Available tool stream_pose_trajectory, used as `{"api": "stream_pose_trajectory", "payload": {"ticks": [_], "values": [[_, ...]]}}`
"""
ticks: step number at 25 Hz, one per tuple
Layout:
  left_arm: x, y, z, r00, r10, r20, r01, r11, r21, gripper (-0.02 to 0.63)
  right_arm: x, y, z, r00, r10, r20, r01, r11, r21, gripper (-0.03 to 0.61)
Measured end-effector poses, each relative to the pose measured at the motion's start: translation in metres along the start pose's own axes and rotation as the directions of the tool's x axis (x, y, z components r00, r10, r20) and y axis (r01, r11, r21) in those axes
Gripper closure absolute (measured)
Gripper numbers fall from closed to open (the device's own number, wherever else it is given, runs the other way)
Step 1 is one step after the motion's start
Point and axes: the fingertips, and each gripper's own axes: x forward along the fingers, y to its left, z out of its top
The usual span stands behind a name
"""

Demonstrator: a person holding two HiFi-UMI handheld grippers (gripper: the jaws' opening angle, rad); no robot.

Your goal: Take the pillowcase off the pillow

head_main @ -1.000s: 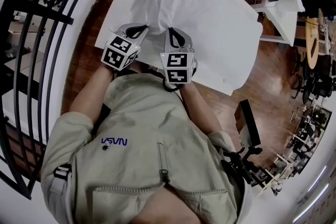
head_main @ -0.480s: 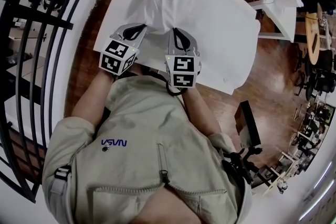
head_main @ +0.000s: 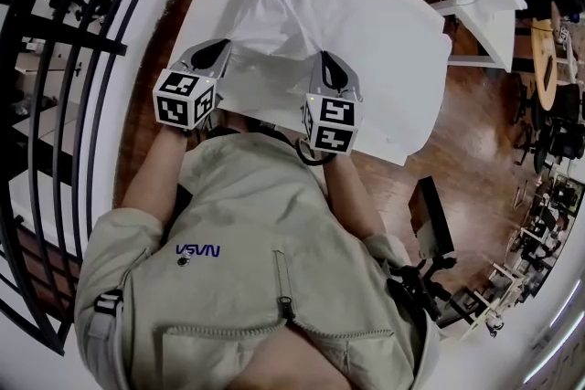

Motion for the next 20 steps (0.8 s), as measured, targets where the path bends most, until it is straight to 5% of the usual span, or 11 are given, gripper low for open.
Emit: {"api": "stream_pose_trajectory", "payload": {"ticks": [11,20], "values": [[0.002,0.011,-0.013,1.0,0.027,-0.01,-0.028,0.998,-0.048,0.606,-0.01,-0.048,0.002,0.995,-0.097,0.033,0.092,0.987,0.129,0.574],[0.021,0.022,-0.056,0.992,0.049,-0.112,-0.062,0.992,-0.111,0.606,0.005,-0.051,-0.043,0.993,-0.077,-0.091,0.096,0.971,0.217,0.574]]}}
